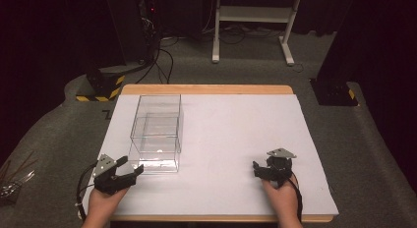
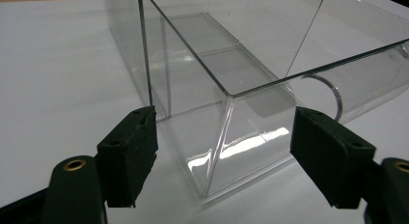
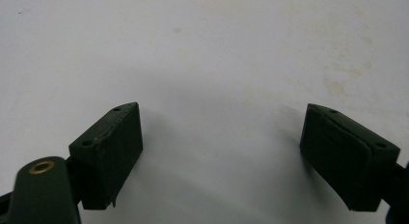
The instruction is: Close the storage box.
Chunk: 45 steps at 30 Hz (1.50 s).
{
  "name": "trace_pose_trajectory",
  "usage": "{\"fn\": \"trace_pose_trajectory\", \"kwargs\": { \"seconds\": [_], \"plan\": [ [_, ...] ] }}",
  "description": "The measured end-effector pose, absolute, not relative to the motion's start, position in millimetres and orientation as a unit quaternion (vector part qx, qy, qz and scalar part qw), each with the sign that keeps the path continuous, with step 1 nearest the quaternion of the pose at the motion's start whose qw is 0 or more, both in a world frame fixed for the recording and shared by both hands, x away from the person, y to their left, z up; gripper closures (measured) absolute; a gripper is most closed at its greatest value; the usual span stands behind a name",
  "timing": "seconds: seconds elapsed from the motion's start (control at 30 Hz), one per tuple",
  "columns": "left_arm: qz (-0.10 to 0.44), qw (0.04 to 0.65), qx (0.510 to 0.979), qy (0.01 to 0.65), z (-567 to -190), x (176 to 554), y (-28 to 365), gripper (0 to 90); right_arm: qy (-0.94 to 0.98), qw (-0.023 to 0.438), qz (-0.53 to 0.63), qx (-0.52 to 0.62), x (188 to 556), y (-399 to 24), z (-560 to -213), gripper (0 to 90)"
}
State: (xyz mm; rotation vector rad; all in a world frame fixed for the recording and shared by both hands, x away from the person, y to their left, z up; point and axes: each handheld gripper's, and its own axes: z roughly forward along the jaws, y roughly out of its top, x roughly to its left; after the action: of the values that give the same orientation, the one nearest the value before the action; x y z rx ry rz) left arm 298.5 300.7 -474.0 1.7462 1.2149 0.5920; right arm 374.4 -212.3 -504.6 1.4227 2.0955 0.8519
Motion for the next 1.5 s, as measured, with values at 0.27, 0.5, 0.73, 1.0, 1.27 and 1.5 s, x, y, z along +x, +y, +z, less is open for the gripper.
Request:
{"fn": "trace_pose_trajectory", "kwargs": {
  "seconds": [0.27,0.5,0.73,1.0,1.27,1.5],
  "plan": [
    [0.237,0.442,0.71,0.495,-478.6,309.3,297.5,22.0,0.763,0.233,0.31,0.517,374.5,-212.3,-504.6,15.0],
    [0.237,0.44,0.708,0.499,-480.5,320.7,292.3,18.6,0.763,0.233,0.31,0.517,374.5,-212.3,-504.6,15.0],
    [0.247,0.439,0.709,0.493,-479.5,325.1,286.5,26.9,0.763,0.233,0.31,0.517,374.5,-212.4,-504.6,15.0],
    [0.262,0.445,0.699,0.495,-480.9,315.8,292.7,43.9,0.763,0.233,0.31,0.517,374.5,-212.5,-504.6,15.0],
    [0.253,0.444,0.689,0.514,-481.7,323.5,300.0,42.1,0.763,0.233,0.31,0.517,374.3,-212.3,-504.5,15.3],
    [0.259,0.439,0.676,0.532,-484.3,334.2,301.1,22.4,0.763,0.233,0.31,0.517,374.4,-212.3,-504.5,15.3]
  ]
}}
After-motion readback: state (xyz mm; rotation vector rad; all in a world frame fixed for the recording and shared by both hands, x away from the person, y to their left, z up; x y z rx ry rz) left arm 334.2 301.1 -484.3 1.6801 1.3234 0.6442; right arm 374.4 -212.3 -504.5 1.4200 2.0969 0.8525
